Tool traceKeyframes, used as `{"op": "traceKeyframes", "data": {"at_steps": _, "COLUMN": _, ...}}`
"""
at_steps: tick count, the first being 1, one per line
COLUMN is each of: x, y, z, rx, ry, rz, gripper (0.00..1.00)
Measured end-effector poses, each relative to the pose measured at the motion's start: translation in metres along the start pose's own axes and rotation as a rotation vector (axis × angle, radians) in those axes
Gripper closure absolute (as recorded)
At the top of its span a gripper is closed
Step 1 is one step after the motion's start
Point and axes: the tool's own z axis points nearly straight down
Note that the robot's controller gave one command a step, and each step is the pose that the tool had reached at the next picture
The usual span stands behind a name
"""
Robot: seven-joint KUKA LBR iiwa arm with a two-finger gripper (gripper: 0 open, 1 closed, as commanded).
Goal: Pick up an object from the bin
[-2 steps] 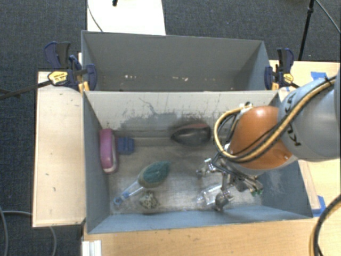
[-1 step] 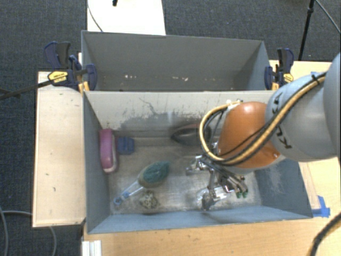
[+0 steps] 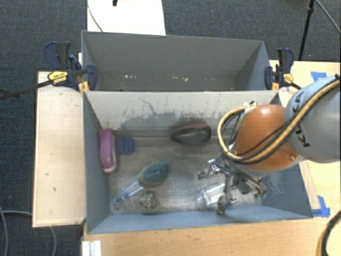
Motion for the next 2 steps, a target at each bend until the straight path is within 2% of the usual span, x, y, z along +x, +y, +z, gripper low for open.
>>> {"op": "traceKeyframes", "data": {"at_steps": 1, "x": -0.0124, "y": 0.0177, "z": 0.0263, "rx": 0.006, "ry": -0.021, "rz": -0.126, "gripper": 0.00}}
{"op": "traceKeyframes", "data": {"at_steps": 2, "x": -0.0148, "y": 0.0170, "z": 0.0250, "rx": 0.002, "ry": -0.011, "rz": -0.127, "gripper": 0.00}}
